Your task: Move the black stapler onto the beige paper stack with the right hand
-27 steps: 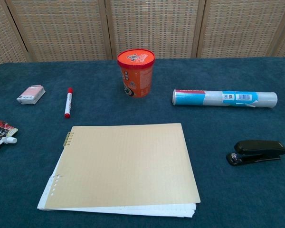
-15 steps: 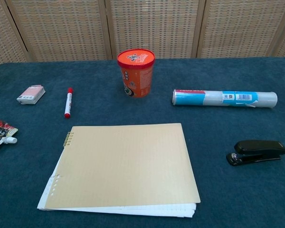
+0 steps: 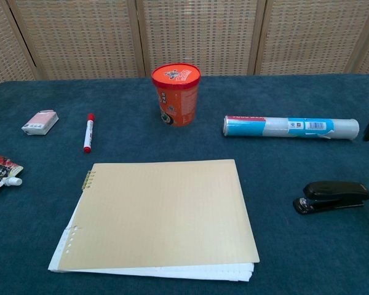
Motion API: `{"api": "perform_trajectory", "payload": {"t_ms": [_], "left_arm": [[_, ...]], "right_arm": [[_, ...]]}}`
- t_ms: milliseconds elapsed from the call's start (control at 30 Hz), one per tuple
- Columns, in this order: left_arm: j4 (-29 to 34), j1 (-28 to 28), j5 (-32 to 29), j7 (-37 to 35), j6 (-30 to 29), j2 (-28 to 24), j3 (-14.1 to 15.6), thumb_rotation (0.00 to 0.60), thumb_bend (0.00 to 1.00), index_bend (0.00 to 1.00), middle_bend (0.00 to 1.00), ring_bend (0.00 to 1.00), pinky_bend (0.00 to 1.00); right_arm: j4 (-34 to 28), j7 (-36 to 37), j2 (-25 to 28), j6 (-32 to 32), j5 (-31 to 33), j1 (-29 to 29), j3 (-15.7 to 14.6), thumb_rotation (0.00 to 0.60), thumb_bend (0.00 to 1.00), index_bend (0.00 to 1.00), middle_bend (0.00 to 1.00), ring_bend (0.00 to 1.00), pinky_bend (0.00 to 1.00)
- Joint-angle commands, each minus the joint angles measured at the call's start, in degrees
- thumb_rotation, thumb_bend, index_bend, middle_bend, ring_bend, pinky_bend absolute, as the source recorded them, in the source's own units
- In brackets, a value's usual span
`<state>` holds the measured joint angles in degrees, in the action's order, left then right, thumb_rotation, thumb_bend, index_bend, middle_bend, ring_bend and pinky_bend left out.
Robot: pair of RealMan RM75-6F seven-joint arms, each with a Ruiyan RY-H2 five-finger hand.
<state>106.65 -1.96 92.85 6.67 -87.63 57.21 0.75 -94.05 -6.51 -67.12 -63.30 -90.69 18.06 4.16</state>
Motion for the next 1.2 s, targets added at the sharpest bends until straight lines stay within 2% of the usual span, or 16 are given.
{"api": "perform_trajectory", "payload": {"t_ms": [33,333,567,833,1033,1200], "left_arm": [[-0.22,-0.07,-0.6,-0.25,0.17,0.01,-0.22,0.6,0.0,0.0,0.0,0.0,0.0],[-0.41,-0.47,-1.75,-0.06,1.09,0.14,-0.41,0.6,0.0,0.0,0.0,0.0,0.0],[-0.53,-0.7,-2.45,0.0,1.58,0.28,-0.53,0.6,0.0,0.0,0.0,0.0,0.0],[-0.54,-0.95,-3.11,-0.03,2.08,0.41,-0.63,0.6,0.0,0.0,0.0,0.0,0.0],[-0.53,-1.12,-3.43,-0.39,2.39,0.32,-0.66,0.6,0.0,0.0,0.0,0.0,0.0],[-0.55,-1.3,-3.84,-1.16,2.68,0.01,-0.79,0.6,0.0,0.0,0.0,0.0,0.0]], "right_arm": [[2.94,-4.51,-5.44,4.39,3.64,3.82,1.07,0.6,0.17,0.37,0.37,0.28,0.32],[7.01,-10.89,-13.09,8.56,8.43,7.2,0.94,0.6,0.25,0.41,0.41,0.31,0.34],[11.21,-14.03,-16.74,9.23,9.28,8.44,0.03,0.6,0.31,0.44,0.43,0.34,0.36],[14.95,-14.24,-19.6,8.79,8.7,9.23,-1.01,0.6,0.39,0.5,0.49,0.4,0.4],[17.33,-14.97,-21.0,8.01,7.85,9.74,-1.57,0.6,0.49,0.63,0.62,0.53,0.47],[14.82,-13.56,-19.78,5.67,6.27,10.32,-0.77,0.6,0.5,0.65,0.63,0.55,0.47]]}}
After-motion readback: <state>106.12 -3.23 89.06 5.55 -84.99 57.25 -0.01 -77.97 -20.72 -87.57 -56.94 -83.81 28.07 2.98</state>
